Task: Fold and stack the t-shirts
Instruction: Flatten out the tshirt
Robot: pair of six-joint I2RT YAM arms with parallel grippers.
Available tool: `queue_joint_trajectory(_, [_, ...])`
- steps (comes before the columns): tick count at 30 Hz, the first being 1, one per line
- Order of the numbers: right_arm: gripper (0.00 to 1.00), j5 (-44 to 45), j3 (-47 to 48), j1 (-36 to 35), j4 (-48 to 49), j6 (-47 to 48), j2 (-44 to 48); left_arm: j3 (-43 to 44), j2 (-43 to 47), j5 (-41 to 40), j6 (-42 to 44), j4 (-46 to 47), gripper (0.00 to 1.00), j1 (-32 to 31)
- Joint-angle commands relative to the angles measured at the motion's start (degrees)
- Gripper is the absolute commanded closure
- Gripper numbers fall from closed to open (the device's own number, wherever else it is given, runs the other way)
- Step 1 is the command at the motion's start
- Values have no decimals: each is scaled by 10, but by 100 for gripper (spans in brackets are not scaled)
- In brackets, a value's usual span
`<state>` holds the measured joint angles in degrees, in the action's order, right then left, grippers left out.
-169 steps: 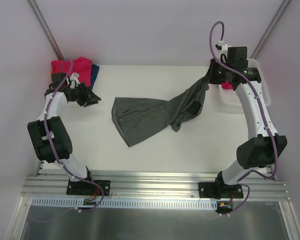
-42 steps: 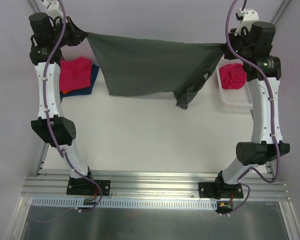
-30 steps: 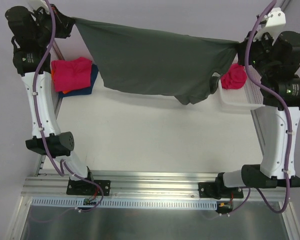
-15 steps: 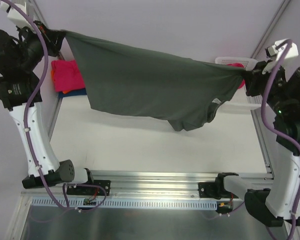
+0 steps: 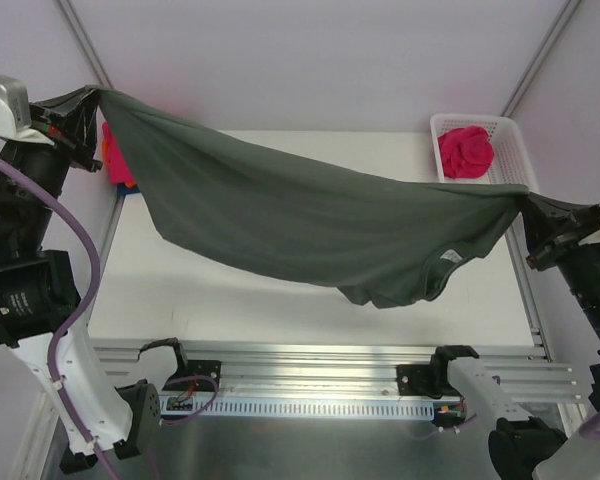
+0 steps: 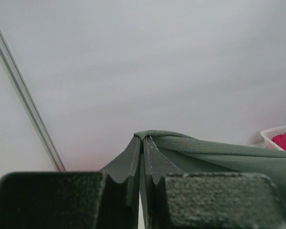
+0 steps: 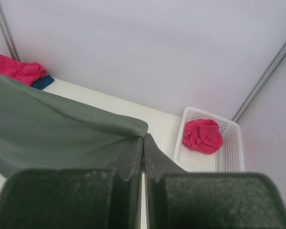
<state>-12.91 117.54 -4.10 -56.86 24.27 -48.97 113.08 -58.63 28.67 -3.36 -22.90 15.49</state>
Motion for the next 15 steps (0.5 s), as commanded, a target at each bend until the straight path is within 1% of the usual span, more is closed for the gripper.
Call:
queue_joint_trajectory(1, [99,4,-15,3,34,-1,-22,-27,-19,-36,26,6,100,9])
queue_joint_trajectory(3, [99,15,-32,3,63,-5,-31,-48,-31,-49,28,7,100,9])
queue_joint_trajectory(4, [99,21,-41,3,72,-7,-37,-57,-38,-45,48,7,100,8])
queue_joint_trajectory(7, [99,17,-99,2,112,-10,-63,-95,-75,-27,71,7,100,9])
queue_joint_trajectory(8, [99,17,-127,3,139,-12,-85,-117,-97,-28,74,6,100,8])
queue_joint_trajectory(10, [99,22,-142,7,155,-19,-116,-131,-145,-20,89,6,100,8])
queue_joint_trajectory(11, [99,17,-145,9,171,-20,-138,-146,-162,-18,93,7,100,9])
queue_joint_trajectory(12, [100,17,-149,11,176,-19,-180,-151,-181,-12,98,7,100,8])
queue_joint_trajectory(13, [99,17,-148,13,179,-23,-207,-155,-218,1,106,5,100,8])
queue_joint_trajectory(14, [99,15,-144,14,176,-27,-233,-168,-236,2,109,5,100,7])
queue_joint_trajectory(15, [100,7,-132,15,171,-34,-288,-172,-255,3,113,5,100,3])
